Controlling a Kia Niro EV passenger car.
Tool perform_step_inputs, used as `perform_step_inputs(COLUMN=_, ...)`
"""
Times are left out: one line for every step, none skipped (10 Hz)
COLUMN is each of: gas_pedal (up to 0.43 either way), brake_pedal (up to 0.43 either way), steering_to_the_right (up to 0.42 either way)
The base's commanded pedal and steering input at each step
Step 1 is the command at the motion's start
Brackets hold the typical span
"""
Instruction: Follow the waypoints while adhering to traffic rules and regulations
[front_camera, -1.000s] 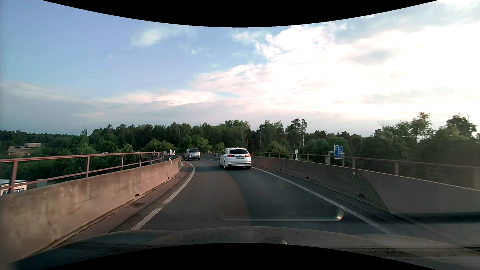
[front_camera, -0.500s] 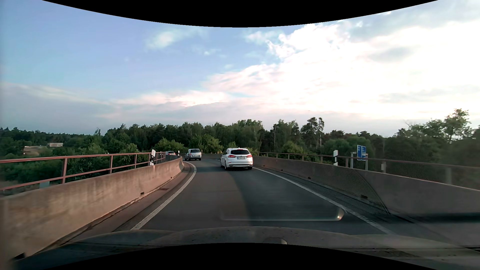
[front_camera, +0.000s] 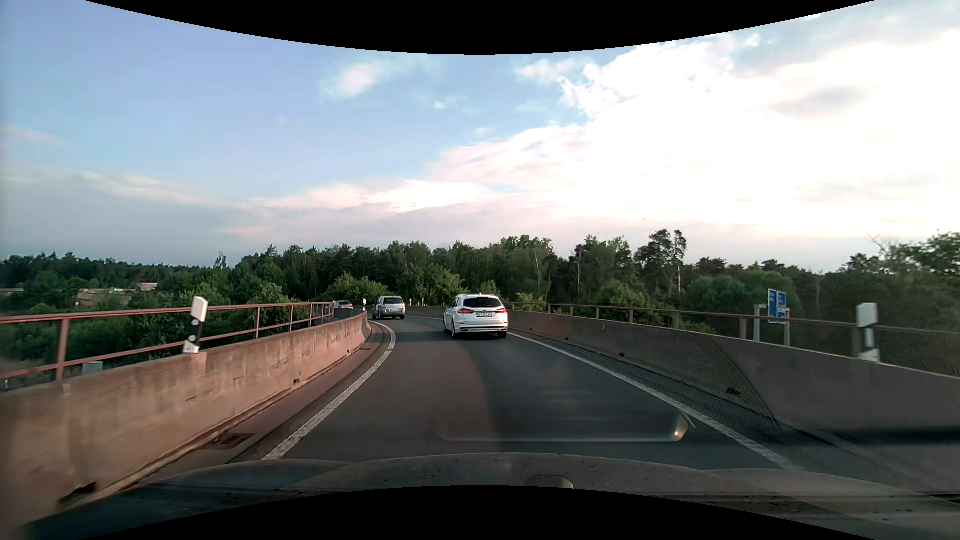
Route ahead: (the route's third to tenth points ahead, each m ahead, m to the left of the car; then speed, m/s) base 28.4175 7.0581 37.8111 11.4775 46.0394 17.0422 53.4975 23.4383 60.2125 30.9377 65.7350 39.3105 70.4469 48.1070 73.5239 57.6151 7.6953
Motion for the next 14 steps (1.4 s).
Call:
perform_step_inputs(gas_pedal=0.0, brake_pedal=0.0, steering_to_the_right=-0.07)
perform_step_inputs(gas_pedal=0.0, brake_pedal=0.0, steering_to_the_right=-0.07)
perform_step_inputs(gas_pedal=0.0, brake_pedal=0.0, steering_to_the_right=-0.07)
perform_step_inputs(gas_pedal=0.0, brake_pedal=0.0, steering_to_the_right=-0.07)
perform_step_inputs(gas_pedal=0.0, brake_pedal=0.0, steering_to_the_right=-0.069)
perform_step_inputs(gas_pedal=0.0, brake_pedal=0.0, steering_to_the_right=-0.068)
perform_step_inputs(gas_pedal=0.0, brake_pedal=0.0, steering_to_the_right=-0.068)
perform_step_inputs(gas_pedal=0.0, brake_pedal=0.0, steering_to_the_right=-0.067)
perform_step_inputs(gas_pedal=0.0, brake_pedal=0.0, steering_to_the_right=-0.064)
perform_step_inputs(gas_pedal=0.0, brake_pedal=0.0, steering_to_the_right=-0.061)
perform_step_inputs(gas_pedal=0.0, brake_pedal=0.0, steering_to_the_right=-0.06)
perform_step_inputs(gas_pedal=0.0, brake_pedal=0.0, steering_to_the_right=-0.061)
perform_step_inputs(gas_pedal=0.0, brake_pedal=0.0, steering_to_the_right=-0.061)
perform_step_inputs(gas_pedal=0.0, brake_pedal=0.0, steering_to_the_right=-0.06)
